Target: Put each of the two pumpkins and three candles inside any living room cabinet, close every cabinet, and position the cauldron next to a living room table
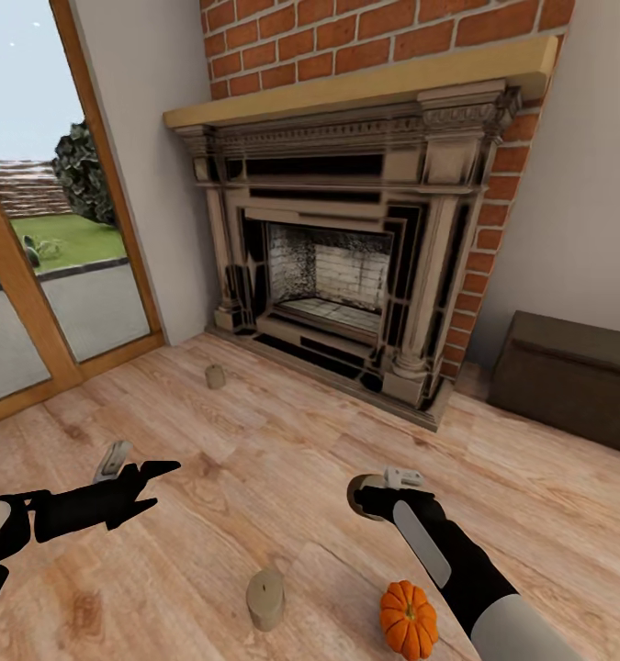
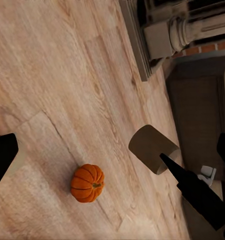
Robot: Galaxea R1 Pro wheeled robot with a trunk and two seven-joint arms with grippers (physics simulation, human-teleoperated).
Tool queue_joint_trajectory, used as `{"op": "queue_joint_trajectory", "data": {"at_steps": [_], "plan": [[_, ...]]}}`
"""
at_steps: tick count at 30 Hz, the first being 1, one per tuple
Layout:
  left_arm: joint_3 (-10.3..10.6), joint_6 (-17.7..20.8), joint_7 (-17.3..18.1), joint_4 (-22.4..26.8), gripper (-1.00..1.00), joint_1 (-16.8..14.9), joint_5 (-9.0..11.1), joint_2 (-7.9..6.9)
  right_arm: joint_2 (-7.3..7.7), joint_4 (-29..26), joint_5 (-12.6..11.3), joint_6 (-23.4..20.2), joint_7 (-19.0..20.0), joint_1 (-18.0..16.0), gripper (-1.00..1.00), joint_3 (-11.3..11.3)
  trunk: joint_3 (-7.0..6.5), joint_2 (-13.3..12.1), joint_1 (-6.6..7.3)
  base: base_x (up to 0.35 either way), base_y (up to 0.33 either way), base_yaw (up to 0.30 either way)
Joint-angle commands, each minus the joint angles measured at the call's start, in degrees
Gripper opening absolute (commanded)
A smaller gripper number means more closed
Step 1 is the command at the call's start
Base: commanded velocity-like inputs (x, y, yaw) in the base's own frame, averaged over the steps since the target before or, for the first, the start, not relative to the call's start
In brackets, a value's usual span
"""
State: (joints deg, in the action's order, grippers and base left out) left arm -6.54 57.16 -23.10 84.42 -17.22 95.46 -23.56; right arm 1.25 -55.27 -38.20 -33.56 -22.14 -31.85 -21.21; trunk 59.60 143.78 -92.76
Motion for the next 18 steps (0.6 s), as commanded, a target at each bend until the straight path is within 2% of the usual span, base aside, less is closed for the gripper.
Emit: {"op": "queue_joint_trajectory", "data": {"at_steps": [1, 13, 18], "plan": [[-0.05, 0.15, -0.61, 0.04, 1.0, -0.02, 0.6, 0.0, 0.07, -0.1, -0.64, -0.02, -0.63, -0.05, -1.0, -0.24, 0.06, 0.02, 0.01, 0.099, 0.041, -0.002], [-0.05, 0.15, -0.63, 0.04, 1.0, 0.0, 0.6, 0.0, 0.09, -0.09, -0.64, -0.02, -0.63, -0.05, -1.0, -0.24, 0.06, 0.02, 0.01, 0.196, 0.077, 0.0], [-0.05, 0.15, -0.61, 0.04, 1.0, -0.01, 0.6, 0.0, 0.12, -0.1, -0.64, -0.02, -0.63, -0.05, -1.0, -0.24, 0.06, 0.02, 0.01, 0.051, 0.014, 0.0]]}}
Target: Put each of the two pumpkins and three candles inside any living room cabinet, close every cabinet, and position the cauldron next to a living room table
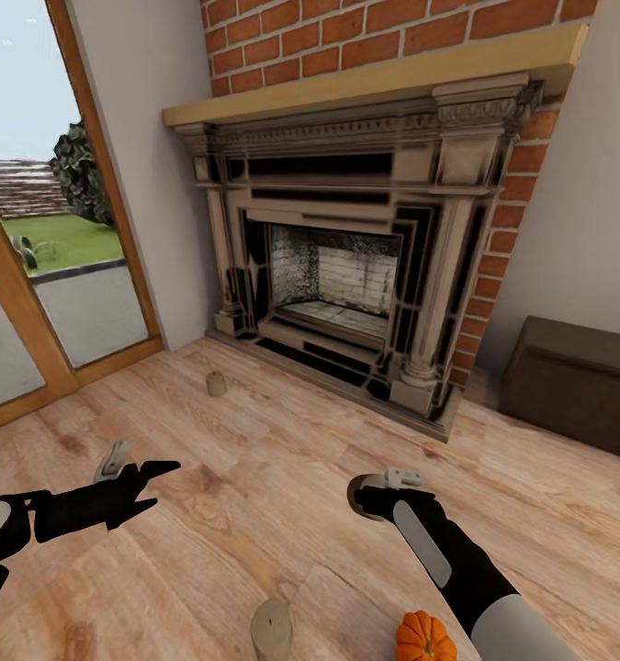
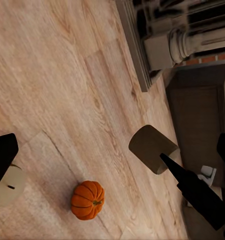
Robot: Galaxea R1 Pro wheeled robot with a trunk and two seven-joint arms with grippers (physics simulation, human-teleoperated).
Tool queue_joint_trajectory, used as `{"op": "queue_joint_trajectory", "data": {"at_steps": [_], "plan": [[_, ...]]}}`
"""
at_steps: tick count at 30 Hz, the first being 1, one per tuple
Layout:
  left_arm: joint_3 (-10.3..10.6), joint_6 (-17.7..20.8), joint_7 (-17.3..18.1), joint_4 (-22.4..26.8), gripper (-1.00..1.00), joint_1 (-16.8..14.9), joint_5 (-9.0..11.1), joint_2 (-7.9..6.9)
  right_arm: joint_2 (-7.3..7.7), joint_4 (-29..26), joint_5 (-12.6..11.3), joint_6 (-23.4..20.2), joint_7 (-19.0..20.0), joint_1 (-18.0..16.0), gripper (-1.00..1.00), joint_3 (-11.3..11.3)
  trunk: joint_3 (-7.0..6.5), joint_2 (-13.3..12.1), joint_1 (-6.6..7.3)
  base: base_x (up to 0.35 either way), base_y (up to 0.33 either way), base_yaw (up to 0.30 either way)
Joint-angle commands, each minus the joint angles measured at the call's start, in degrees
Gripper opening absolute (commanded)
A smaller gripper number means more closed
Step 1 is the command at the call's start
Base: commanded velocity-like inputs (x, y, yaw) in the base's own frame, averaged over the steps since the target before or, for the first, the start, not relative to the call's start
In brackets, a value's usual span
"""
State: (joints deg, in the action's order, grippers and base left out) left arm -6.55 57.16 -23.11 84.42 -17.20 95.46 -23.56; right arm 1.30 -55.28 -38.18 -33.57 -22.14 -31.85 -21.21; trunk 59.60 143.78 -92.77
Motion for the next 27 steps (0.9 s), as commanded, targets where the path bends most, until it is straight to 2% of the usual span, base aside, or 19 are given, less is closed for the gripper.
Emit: {"op": "queue_joint_trajectory", "data": {"at_steps": [1, 7, 16, 22, 27], "plan": [[-0.05, 0.15, -0.61, 0.04, 1.0, -0.03, 0.6, 0.0, 0.08, -0.06, -0.67, -0.01, -0.63, -0.05, -1.0, -0.24, 0.05, 0.02, 0.01, 0.011, 0.003, -0.016], [-0.05, 0.15, -0.6, 0.04, 1.0, -0.04, 0.59, 0.0, 0.09, -0.03, -0.67, -0.01, -0.63, -0.05, -1.0, -0.24, -0.11, 0.02, 0.01, 0.003, 0.001, -0.181], [-0.05, 0.15, -0.62, 0.04, 1.0, -0.03, 0.6, 0.0, 0.07, -0.1, -0.67, -0.01, -0.63, -0.05, -1.0, -0.24, -0.12, 0.02, 0.01, 0.003, 0.004, -0.007], [-0.05, 0.15, -0.62, 0.04, 1.0, -0.05, 0.6, 0.0, 0.1, -0.1, -0.67, -0.01, -0.63, -0.05, -1.0, -0.24, -0.14, 0.02, 0.01, 0.157, 0.144, -0.023], [-0.05, 0.15, -0.61, 0.04, 1.0, -0.03, 0.53, 0.0, 0.1, -0.09, -0.67, -0.01, -0.63, -0.05, -1.0, -0.24, -0.27, 0.02, 0.01, 0.055, 0.036, -0.198]]}}
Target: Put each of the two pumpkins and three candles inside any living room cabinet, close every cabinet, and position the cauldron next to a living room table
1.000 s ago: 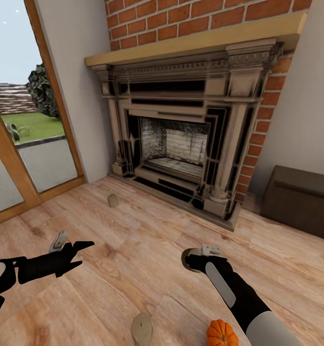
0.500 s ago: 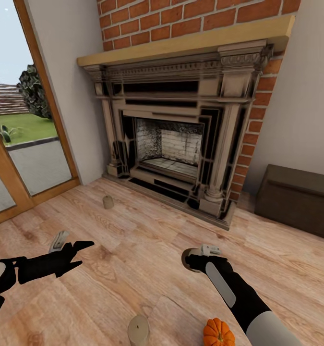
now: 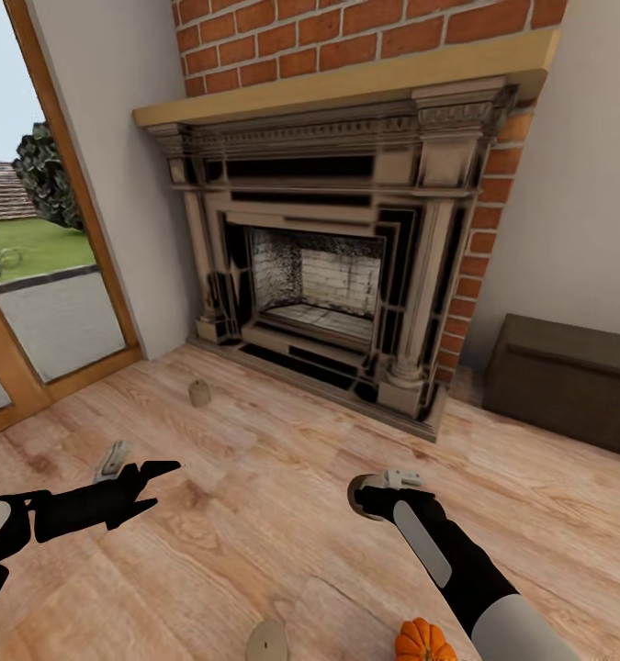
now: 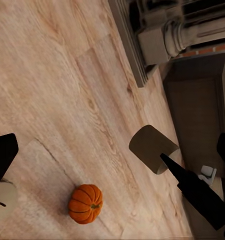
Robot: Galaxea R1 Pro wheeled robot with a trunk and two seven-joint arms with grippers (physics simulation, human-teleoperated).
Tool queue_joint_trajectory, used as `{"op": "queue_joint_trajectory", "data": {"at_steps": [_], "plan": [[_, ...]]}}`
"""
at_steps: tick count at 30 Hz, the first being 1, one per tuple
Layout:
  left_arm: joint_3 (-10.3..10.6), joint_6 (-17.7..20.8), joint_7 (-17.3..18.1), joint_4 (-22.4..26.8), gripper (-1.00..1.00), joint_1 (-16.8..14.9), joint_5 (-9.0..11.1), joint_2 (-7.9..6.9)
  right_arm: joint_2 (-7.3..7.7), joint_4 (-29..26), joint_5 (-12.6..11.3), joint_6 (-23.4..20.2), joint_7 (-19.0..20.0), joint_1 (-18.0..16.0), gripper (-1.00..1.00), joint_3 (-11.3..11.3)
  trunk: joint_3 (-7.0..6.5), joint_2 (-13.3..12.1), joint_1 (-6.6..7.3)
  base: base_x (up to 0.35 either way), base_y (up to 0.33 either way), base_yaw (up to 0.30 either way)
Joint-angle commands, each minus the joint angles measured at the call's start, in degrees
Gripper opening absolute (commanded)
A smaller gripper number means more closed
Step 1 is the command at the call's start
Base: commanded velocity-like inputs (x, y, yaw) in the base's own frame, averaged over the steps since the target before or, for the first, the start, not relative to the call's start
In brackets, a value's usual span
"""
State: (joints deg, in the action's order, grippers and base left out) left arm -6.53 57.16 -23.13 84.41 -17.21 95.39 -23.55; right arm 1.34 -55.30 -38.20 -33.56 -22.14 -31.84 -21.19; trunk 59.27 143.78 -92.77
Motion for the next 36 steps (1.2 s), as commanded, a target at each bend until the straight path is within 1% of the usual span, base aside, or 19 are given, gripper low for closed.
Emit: {"op": "queue_joint_trajectory", "data": {"at_steps": [1, 5, 13, 19, 25, 34, 36], "plan": [[-0.06, 0.15, -0.6, 0.05, 1.0, -0.03, 0.63, 0.0, 0.06, -0.04, -0.65, -0.01, -0.63, -0.06, -1.0, -0.25, 0.02, 0.02, 0.01, 0.012, 0.008, -0.239], [-0.06, 0.15, -0.6, 0.05, 1.0, -0.03, 0.67, 0.0, 0.06, 0.0, -0.65, -0.01, -0.63, -0.06, -1.0, -0.25, -0.04, 0.02, 0.01, 0.021, 0.056, -0.144], [-0.06, 0.15, -0.59, 0.05, 1.0, -0.02, 0.68, 0.0, 0.06, 0.01, -0.65, -0.01, -0.63, -0.06, -1.0, -0.25, -0.09, 0.02, 0.01, 0.113, 0.192, -0.042], [-0.06, 0.15, -0.6, 0.05, 1.0, -0.06, 0.68, 0.0, 0.05, 0.01, -0.65, -0.01, -0.63, -0.06, -1.0, -0.25, -0.21, 0.02, 0.01, 0.032, 0.029, -0.109], [-0.05, 0.15, -0.6, 0.05, 1.0, -0.02, 0.61, 0.0, 0.04, 0.01, -0.65, 0.01, -0.63, -0.06, -1.0, -0.25, -0.22, 0.02, 0.01, 0.176, 0.048, -0.01], [0.07, 0.11, -0.71, 0.05, 1.0, -0.03, 0.47, 0.04, 0.06, 0.01, -0.65, -0.01, -0.63, -0.06, -1.0, -0.25, -0.22, 0.02, 0.01, 0.021, 0.004, -0.001], [0.28, 0.08, -0.89, -0.57, 1.0, -0.02, 0.29, 0.07, 0.06, 0.01, -0.65, 0.0, -0.63, -0.06, -1.0, -0.25, -0.22, 0.02, 0.01, 0.001, 0.0, 0.0]]}}
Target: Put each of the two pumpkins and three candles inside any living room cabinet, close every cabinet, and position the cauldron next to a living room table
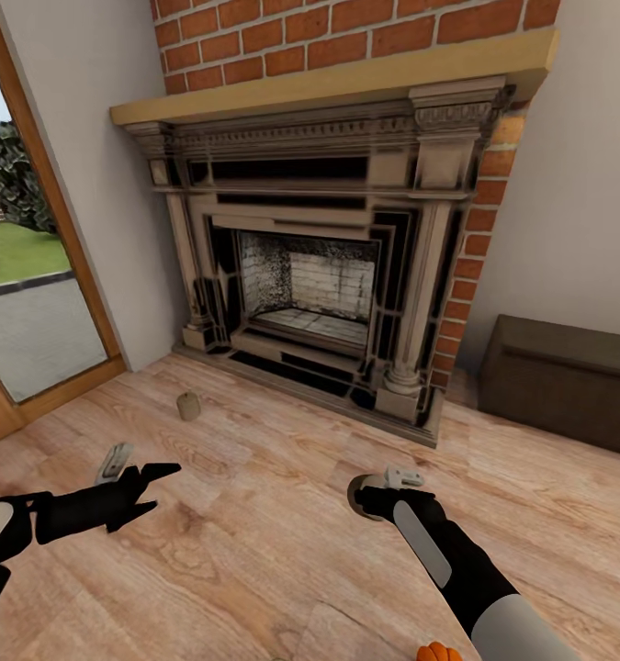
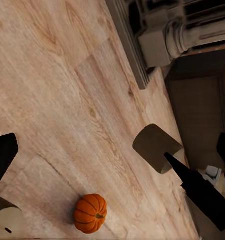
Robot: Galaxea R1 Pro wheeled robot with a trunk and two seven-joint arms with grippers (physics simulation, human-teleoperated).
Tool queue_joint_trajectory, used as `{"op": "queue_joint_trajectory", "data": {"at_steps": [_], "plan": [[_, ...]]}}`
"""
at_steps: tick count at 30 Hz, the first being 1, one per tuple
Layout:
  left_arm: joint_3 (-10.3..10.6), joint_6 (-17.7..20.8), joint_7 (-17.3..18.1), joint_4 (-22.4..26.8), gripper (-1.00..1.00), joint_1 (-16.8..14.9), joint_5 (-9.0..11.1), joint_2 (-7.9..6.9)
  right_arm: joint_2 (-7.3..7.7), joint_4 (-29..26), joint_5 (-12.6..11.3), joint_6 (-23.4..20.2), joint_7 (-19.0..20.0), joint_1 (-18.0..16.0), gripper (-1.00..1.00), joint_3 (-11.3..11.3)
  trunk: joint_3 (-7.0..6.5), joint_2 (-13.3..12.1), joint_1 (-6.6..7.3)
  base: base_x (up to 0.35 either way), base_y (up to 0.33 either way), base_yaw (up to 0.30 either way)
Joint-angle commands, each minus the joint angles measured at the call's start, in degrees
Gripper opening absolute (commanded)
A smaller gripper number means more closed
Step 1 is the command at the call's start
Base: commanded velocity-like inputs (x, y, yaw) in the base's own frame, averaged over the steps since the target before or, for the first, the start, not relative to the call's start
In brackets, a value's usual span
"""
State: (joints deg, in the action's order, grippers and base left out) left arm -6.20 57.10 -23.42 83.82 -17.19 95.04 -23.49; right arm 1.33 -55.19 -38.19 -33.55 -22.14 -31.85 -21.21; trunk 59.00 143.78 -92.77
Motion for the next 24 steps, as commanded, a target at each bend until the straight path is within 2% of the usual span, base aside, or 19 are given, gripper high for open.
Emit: {"op": "queue_joint_trajectory", "data": {"at_steps": [1, 3, 5, 9, 10, 15, 17, 18, 22, 24], "plan": [[0.01, 0.1, -0.74, -0.68, 1.0, -0.07, 0.44, 0.04, 0.07, -0.09, -0.66, -0.02, -0.63, -0.05, -1.0, -0.24, 0.06, 0.03, 0.01, 0.0, 0.0, 0.0], [0.03, 0.04, -0.95, -2.58, 1.0, -0.12, -0.48, 0.08, 0.07, -0.11, -0.66, -0.02, -0.63, -0.05, -1.0, -0.24, 0.06, 0.03, 0.01, 0.0, 0.0, 0.0], [0.0, -0.04, -1.07, -4.4, 1.0, -0.24, -2.56, 0.21, 0.07, -0.12, -0.66, -0.01, -0.63, -0.05, -1.0, -0.24, 0.06, 0.03, 0.01, 0.0, 0.0, 0.0], [-0.1, -0.18, -1.44, -5.67, 1.0, -0.48, -8.48, 0.71, 0.07, -0.11, -0.66, -0.02, -0.63, -0.05, -1.0, -0.24, 0.06, 0.03, 0.01, 0.0, 0.0, 0.0], [-0.12, -0.34, -1.52, -6.62, 1.0, -0.66, -11.1, 0.86, 0.07, -0.12, -0.66, -0.02, -0.63, -0.05, -1.0, -0.22, 0.06, 0.03, 0.01, 0.0, 0.0, 0.0], [0.18, -0.47, -1.58, -9.79, 1.0, -0.92, -12.43, 0.96, 0.07, -0.17, -0.66, -0.02, -0.72, -0.06, -1.0, -0.24, 0.06, 0.03, 0.01, 0.0, 0.0, 0.0], [0.95, -0.5, -2.12, -10.01, 1.0, -0.96, -14.25, 1.09, 0.07, -0.17, -0.66, -0.02, -0.77, -0.07, -1.0, -0.24, 0.06, 0.03, 0.01, 0.0, 0.0, 0.0], [1.45, -0.57, -2.58, -10.07, 1.0, -0.99, -15.67, 1.49, 0.07, -0.21, -0.66, -0.02, -0.81, -0.06, -1.0, -0.24, 0.06, 0.03, 0.01, 0.0, 0.0, 0.0], [2.42, -0.91, -6.17, -10.55, 1.0, -1.52, -24.41, 6.44, 0.14, -0.68, -0.66, -0.02, -0.99, -0.08, -1.0, -0.06, 0.06, 0.03, 0.01, 0.0, 0.0, 0.0], [2.51, -0.96, -7.89, -10.88, 1.0, -2.13, -28.16, 8.91, 0.19, -1.05, -0.61, -0.02, -0.96, -0.11, -1.0, 0.95, 0.06, 0.03, 0.01, 0.0, 0.0, 0.0]]}}
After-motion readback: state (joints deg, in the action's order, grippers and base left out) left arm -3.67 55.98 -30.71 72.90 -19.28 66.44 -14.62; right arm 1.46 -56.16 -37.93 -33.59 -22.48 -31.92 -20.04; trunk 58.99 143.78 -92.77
